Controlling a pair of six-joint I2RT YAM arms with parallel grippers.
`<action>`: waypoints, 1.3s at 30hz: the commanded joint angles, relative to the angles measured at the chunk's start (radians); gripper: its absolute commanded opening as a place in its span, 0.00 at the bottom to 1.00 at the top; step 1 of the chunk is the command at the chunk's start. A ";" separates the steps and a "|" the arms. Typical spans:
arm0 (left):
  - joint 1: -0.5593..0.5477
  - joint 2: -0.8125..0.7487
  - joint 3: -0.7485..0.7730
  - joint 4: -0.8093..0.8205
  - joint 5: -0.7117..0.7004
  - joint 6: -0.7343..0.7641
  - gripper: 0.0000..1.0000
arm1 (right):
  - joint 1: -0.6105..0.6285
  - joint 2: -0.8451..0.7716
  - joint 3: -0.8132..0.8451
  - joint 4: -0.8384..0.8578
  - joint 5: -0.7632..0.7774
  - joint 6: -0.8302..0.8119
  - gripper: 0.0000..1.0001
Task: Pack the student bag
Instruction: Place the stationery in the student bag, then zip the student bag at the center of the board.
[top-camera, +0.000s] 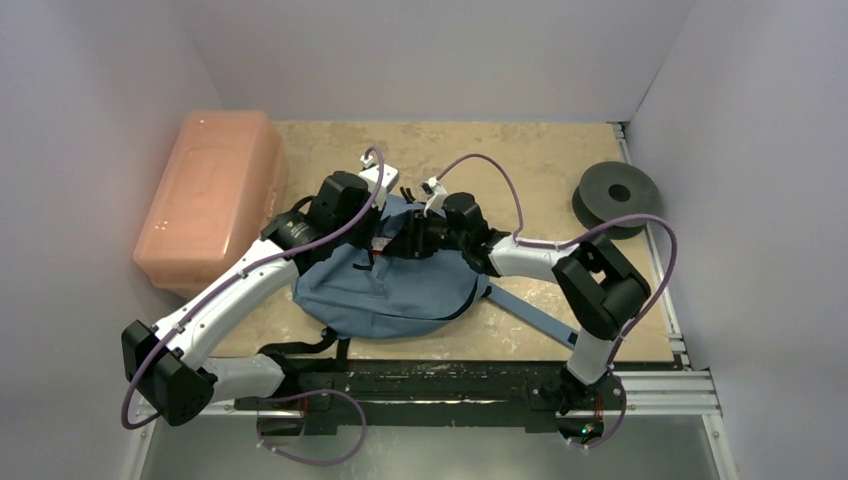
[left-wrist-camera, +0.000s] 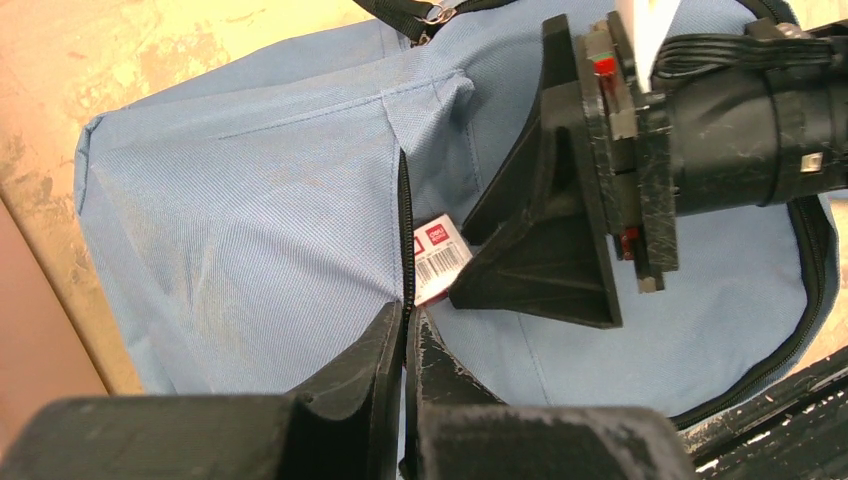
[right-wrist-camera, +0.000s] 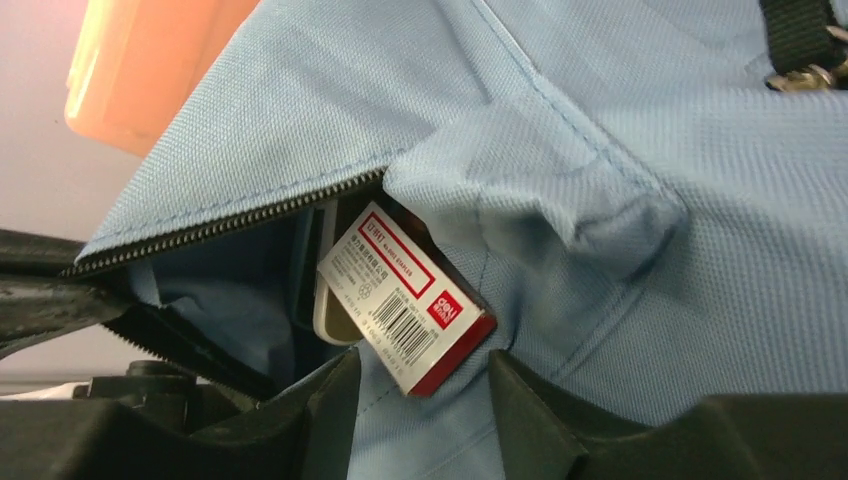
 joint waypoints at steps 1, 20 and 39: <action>-0.008 -0.021 0.009 0.063 0.016 -0.014 0.00 | 0.025 0.059 0.089 0.100 -0.073 0.040 0.44; -0.014 -0.010 0.031 0.039 0.067 -0.011 0.18 | 0.038 -0.092 0.132 -0.290 0.139 -0.252 0.52; 0.000 -0.820 -0.303 -0.173 -0.390 -0.614 0.74 | 0.308 -0.241 -0.118 0.271 0.198 -1.142 0.83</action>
